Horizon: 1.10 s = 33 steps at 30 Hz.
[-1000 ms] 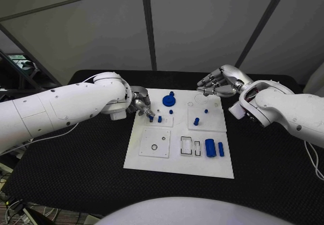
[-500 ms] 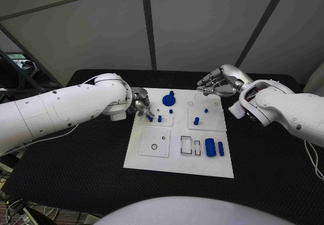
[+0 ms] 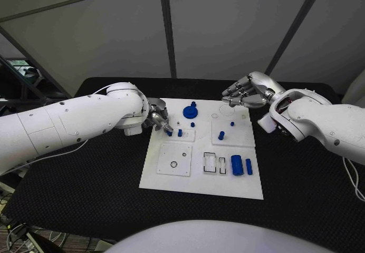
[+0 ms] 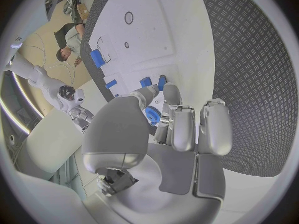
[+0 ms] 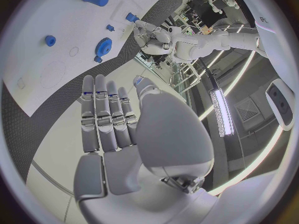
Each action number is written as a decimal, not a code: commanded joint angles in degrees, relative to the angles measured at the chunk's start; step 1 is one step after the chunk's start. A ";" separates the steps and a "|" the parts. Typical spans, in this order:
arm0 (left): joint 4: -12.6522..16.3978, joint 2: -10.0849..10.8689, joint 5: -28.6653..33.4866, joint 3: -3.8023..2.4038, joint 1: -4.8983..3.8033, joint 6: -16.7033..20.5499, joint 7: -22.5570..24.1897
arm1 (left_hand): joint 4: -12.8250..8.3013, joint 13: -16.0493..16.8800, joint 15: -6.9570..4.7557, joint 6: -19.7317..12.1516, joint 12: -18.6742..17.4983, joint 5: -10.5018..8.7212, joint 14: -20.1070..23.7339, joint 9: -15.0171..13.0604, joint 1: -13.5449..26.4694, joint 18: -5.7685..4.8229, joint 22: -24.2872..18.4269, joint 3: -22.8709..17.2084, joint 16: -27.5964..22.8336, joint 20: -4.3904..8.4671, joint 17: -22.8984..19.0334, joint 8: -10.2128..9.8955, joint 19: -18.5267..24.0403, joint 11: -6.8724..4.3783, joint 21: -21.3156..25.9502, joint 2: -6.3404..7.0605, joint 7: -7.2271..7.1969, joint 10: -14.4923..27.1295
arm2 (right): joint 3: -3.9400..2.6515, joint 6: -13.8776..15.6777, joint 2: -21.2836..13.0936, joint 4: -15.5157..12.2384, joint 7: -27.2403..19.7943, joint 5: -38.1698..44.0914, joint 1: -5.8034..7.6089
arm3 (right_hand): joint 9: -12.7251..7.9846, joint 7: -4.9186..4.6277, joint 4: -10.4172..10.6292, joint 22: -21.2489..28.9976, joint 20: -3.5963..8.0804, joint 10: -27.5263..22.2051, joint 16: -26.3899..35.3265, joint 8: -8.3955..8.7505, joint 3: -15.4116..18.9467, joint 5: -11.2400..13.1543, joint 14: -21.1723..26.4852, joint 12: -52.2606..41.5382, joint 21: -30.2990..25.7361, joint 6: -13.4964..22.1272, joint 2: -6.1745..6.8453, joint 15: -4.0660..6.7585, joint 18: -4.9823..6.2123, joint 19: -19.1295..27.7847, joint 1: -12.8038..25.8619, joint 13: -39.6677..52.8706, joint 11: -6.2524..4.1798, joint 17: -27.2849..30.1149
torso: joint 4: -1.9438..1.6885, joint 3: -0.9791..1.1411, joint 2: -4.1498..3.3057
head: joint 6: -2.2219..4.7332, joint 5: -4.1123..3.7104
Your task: Assemble the parts on the task board
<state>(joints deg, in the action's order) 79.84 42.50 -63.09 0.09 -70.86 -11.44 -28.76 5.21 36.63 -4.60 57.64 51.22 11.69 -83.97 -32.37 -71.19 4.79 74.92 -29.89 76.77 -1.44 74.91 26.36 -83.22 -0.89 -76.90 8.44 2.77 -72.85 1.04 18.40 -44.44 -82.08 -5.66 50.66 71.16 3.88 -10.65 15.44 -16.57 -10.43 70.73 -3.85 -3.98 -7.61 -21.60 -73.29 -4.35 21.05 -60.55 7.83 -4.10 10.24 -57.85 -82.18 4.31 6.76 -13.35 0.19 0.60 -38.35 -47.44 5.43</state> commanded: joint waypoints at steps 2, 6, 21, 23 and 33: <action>-0.07 -0.04 -0.51 0.01 0.08 -1.34 -0.45 | -6.22 0.06 -0.29 0.41 0.20 0.09 -2.59 -0.09 -0.57 -1.32 3.19 -6.35 0.32 -0.09 1.08 0.32 -0.31 -0.78 -0.06 -0.24 0.00 -1.21 | -0.03 -0.47 0.06 0.00 -0.25 -0.10 0.08 | -0.02 -0.01 0.14 0.06 -0.10 -0.45 0.13 0.14 -0.01 -0.15 0.19 0.05 -0.26 0.30 -0.38 -0.14 0.18 -0.16 0.18 -0.09 0.13 0.08 | -0.03 -0.01 0.01 | -0.09 0.01; -0.01 -0.08 -0.51 0.01 0.12 -1.70 -0.44 | -6.22 0.05 -0.29 0.43 0.19 0.13 -2.59 -0.11 -0.51 -1.34 3.27 -6.45 0.32 -0.08 1.08 0.31 -0.35 -0.78 -0.15 -0.21 -0.01 -1.24 | -0.03 -0.51 0.10 0.02 -0.24 -0.10 0.08 | -0.02 -0.01 0.14 0.06 -0.10 -0.45 0.13 0.14 -0.01 -0.15 0.19 0.05 -0.26 0.30 -0.38 -0.14 0.18 -0.16 0.18 -0.09 0.13 0.08 | 0.01 0.01 0.00 | -0.14 0.03; -0.83 -0.82 -0.22 0.01 0.25 -2.02 -0.40 | -6.13 1.10 -0.31 0.61 1.00 0.38 -2.60 -0.22 0.04 -1.35 3.33 -6.65 0.32 -0.06 1.09 0.36 -0.39 -0.84 -0.18 0.15 -0.12 -1.82 | -0.03 -0.54 0.07 0.00 -0.19 -0.10 0.07 | -0.02 -0.01 0.15 0.10 -0.10 -0.48 0.14 0.14 0.01 -0.20 0.21 0.04 -0.32 0.33 -0.38 -0.14 0.18 -0.19 0.23 -0.10 0.13 0.10 | 0.02 0.03 -0.03 | -0.32 -0.11; -1.05 -0.91 -0.01 0.01 0.26 -2.08 -0.41 | -5.97 1.68 -0.40 0.85 1.44 2.24 -2.60 -0.38 0.85 -1.35 3.38 -6.68 0.31 0.01 1.08 0.42 -0.42 -0.97 -0.17 0.63 -0.32 -2.27 | -0.03 -0.53 0.05 -0.01 -0.17 -0.10 0.07 | -0.02 -0.01 0.15 0.10 -0.10 -0.48 0.14 0.14 0.01 -0.20 0.21 0.04 -0.32 0.33 -0.38 -0.14 0.18 -0.19 0.23 -0.10 0.13 0.10 | 0.02 0.04 -0.01 | -0.38 -0.12; -1.94 -1.31 0.50 0.02 0.30 -2.48 -0.75 | -4.91 2.98 -0.80 1.79 2.42 5.97 -2.63 -0.83 3.64 -1.51 4.04 -4.11 0.35 0.35 1.14 0.58 -0.79 -1.54 -0.70 1.09 -1.16 -3.29 | -0.03 -0.76 -0.12 -0.10 -0.19 -0.10 0.07 | -0.02 -0.02 0.17 0.12 -0.11 -0.49 0.14 0.14 0.02 -0.21 0.21 0.03 -0.35 0.34 -0.39 -0.15 0.18 -0.20 0.28 -0.10 0.14 0.11 | 0.08 0.07 0.05 | -0.60 -0.20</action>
<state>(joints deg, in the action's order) 77.97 41.41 -62.91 -0.05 -70.80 -12.78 -28.85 3.68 39.52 -4.92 59.13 53.40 17.50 -84.05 -33.16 -68.21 4.79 74.91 -30.89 76.77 -1.03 74.91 26.63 -83.64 -1.23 -77.23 9.57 1.57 -74.38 1.04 18.10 -44.53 -82.07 -5.63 50.66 71.15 3.88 -10.65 15.44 -16.53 -10.43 70.51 -3.85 -3.98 -7.61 -21.60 -73.29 -4.35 21.05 -60.55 7.83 -4.10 10.25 -57.85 -82.18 4.27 6.97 -13.30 0.19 0.63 -38.38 -47.95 5.19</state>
